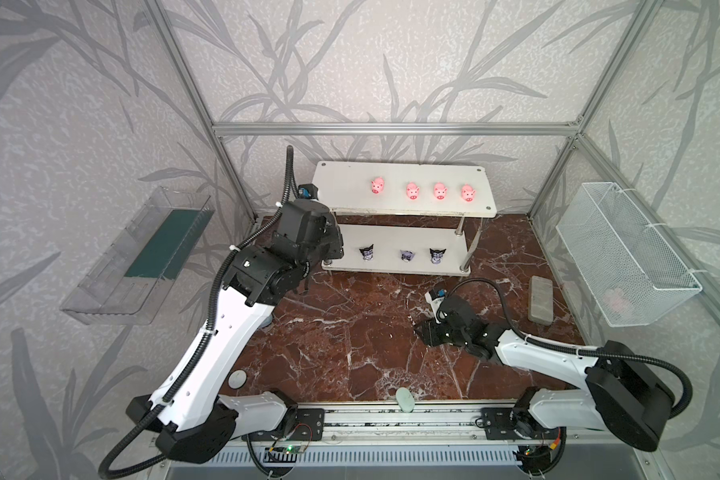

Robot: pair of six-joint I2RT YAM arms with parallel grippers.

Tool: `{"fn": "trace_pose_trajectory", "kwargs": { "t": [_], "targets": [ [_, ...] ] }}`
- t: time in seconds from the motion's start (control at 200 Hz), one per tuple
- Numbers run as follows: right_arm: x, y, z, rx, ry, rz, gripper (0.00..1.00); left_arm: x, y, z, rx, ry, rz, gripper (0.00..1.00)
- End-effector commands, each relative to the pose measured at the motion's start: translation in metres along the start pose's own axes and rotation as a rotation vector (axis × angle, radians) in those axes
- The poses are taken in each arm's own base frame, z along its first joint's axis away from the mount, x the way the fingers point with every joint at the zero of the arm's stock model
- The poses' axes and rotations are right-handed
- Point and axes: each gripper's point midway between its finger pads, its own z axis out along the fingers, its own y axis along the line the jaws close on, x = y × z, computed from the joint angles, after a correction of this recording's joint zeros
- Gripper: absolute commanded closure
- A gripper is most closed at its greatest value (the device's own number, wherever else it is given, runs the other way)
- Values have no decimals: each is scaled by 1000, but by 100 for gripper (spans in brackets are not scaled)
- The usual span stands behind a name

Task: Place and organize the plastic toys onto the shelf
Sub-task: 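Lift the pink pig with the left gripper and carry it over the top shelf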

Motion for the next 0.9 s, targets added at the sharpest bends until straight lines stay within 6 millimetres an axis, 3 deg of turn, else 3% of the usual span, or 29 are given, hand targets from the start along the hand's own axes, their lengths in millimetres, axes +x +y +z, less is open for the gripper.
{"fn": "trace_pose_trajectory", "kwargs": {
  "t": [0.0,0.24,0.425,0.895],
  "targets": [
    [-6,-1,-1,3,-24,9,45,-9,-4,13,4,22,70,74],
    [-5,-2,0,9,-24,12,45,-51,-14,42,19,-43,76,74],
    [-3,-2,4,6,-17,18,46,-72,-16,67,12,-64,85,74],
    [-1,-4,6,11,-15,26,45,-90,-7,124,-13,-39,70,74]
  ]
}}
